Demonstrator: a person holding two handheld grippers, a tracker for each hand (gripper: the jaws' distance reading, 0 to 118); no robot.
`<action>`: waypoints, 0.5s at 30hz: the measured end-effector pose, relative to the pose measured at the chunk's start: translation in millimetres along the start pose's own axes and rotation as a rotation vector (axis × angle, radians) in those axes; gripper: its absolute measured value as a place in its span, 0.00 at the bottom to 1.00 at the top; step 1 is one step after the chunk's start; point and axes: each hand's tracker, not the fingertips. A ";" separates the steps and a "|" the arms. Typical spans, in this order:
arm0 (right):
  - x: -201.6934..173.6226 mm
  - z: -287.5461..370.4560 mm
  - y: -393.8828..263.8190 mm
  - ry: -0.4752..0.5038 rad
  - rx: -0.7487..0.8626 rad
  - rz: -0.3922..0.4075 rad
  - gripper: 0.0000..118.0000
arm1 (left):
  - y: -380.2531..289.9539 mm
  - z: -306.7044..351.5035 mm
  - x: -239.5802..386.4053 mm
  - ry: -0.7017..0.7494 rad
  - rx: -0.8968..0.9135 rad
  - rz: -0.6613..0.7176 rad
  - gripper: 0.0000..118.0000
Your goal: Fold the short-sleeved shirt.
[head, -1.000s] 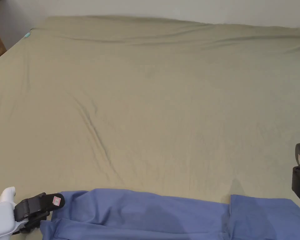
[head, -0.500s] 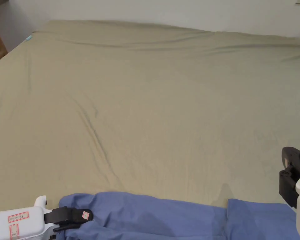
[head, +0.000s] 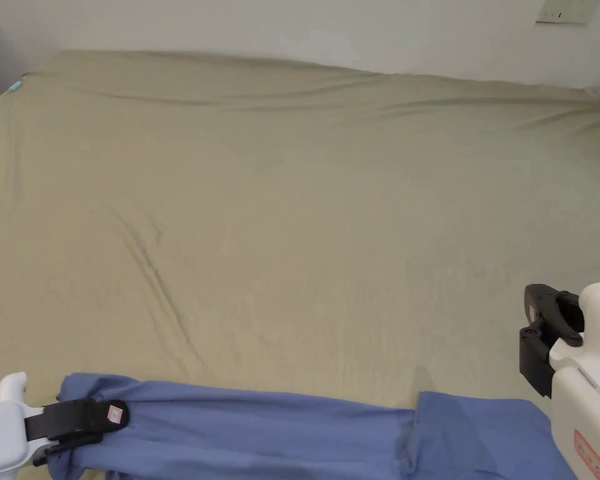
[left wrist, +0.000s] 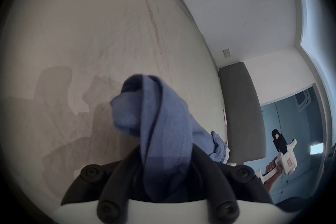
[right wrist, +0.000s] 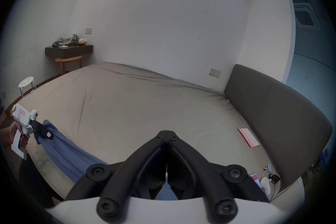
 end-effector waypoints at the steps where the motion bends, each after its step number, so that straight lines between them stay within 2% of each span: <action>1: -0.4 -0.4 -0.1 -0.004 0.000 0.005 0.02 | 2.1 4.2 -0.3 0.030 0.002 -0.027 0.09; 5: -1.3 0.2 1.8 -0.009 0.004 0.017 0.02 | 10.7 28.6 -16.2 0.115 0.048 0.031 0.09; 9: -1.0 2.1 2.7 -0.016 0.016 0.018 0.02 | 17.8 54.3 -14.1 0.243 0.090 0.009 0.09; 11: -0.8 3.1 2.7 -0.017 0.019 0.019 0.02 | 15.4 57.8 6.4 0.265 0.096 -0.024 0.09; 15: -0.7 5.2 2.3 -0.007 0.023 0.013 0.02 | 8.1 51.4 64.7 0.290 0.053 -0.178 0.09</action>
